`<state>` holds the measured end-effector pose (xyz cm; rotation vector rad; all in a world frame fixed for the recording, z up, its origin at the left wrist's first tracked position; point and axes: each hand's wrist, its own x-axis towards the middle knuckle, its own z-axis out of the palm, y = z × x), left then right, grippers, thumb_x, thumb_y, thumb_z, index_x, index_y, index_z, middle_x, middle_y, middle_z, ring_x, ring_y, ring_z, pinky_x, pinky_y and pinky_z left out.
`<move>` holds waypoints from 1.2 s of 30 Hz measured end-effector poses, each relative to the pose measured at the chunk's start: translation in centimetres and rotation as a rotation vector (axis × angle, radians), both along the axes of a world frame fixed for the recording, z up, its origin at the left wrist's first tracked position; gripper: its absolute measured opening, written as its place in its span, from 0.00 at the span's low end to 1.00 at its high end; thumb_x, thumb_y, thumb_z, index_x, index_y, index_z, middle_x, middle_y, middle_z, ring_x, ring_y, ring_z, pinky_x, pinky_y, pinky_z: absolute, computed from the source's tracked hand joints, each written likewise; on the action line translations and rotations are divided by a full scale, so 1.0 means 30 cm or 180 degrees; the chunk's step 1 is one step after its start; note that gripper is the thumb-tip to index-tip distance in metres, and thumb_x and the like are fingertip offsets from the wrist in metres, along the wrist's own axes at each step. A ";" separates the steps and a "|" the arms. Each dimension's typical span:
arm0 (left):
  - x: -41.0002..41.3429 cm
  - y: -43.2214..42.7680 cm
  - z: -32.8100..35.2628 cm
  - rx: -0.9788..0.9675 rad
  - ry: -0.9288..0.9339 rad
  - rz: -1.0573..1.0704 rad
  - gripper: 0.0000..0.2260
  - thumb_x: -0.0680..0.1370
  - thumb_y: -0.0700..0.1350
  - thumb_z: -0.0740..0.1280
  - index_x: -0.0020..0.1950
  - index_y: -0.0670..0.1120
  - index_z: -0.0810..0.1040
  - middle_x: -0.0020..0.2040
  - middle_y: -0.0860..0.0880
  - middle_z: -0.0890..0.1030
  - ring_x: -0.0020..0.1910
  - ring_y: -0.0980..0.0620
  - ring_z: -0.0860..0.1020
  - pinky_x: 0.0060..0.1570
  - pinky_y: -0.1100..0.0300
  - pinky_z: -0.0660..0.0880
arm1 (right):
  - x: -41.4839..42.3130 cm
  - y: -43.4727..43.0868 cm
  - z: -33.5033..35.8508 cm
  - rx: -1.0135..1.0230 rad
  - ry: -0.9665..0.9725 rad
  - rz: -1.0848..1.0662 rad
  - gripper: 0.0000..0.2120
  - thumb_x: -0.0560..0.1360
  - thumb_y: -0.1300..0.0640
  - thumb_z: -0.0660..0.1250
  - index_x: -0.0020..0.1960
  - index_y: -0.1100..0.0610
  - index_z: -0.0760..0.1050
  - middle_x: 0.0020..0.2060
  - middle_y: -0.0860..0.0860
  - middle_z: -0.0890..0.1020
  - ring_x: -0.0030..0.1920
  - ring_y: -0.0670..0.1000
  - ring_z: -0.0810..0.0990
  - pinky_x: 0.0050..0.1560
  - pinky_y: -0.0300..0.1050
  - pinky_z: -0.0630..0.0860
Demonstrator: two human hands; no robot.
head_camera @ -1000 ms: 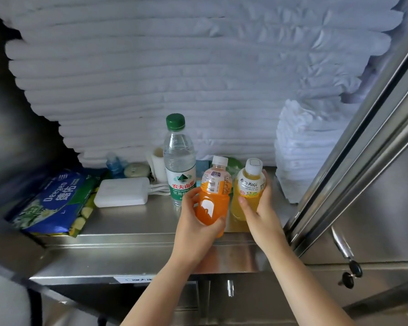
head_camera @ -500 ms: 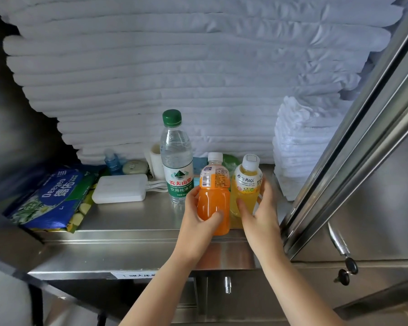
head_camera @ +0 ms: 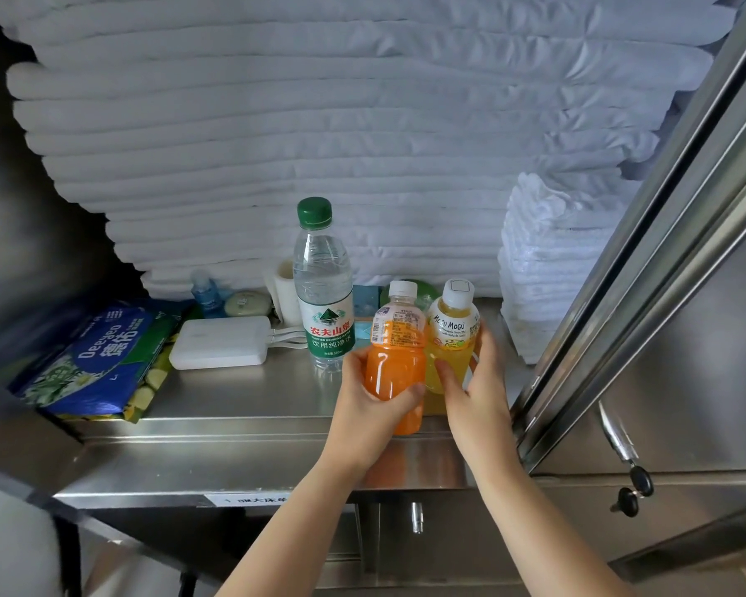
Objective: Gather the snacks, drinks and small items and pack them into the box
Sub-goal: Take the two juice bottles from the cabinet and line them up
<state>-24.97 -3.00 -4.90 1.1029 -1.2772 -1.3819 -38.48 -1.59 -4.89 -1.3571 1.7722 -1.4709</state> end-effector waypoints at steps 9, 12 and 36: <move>0.006 -0.008 0.018 -0.0296 -0.0306 0.0080 0.27 0.65 0.58 0.72 0.62 0.59 0.66 0.59 0.54 0.72 0.54 0.60 0.76 0.45 0.64 0.77 | 0.000 -0.001 0.000 -0.0049 0.0093 -0.0024 0.29 0.76 0.54 0.66 0.73 0.46 0.57 0.65 0.46 0.71 0.64 0.43 0.71 0.62 0.43 0.70; 0.011 -0.008 0.015 -0.0334 -0.0112 -0.0089 0.32 0.71 0.49 0.70 0.71 0.59 0.59 0.61 0.55 0.73 0.56 0.59 0.76 0.50 0.59 0.78 | 0.001 0.001 0.000 -0.0040 0.0133 -0.0001 0.29 0.77 0.54 0.65 0.74 0.46 0.56 0.66 0.46 0.71 0.64 0.44 0.71 0.63 0.46 0.71; -0.022 -0.024 -0.011 -0.1284 -0.1325 0.0614 0.32 0.68 0.52 0.76 0.63 0.56 0.59 0.57 0.57 0.66 0.60 0.56 0.67 0.57 0.63 0.68 | -0.006 0.003 -0.014 -0.0082 0.0325 -0.0018 0.29 0.78 0.54 0.64 0.75 0.46 0.55 0.66 0.46 0.70 0.63 0.41 0.70 0.60 0.36 0.66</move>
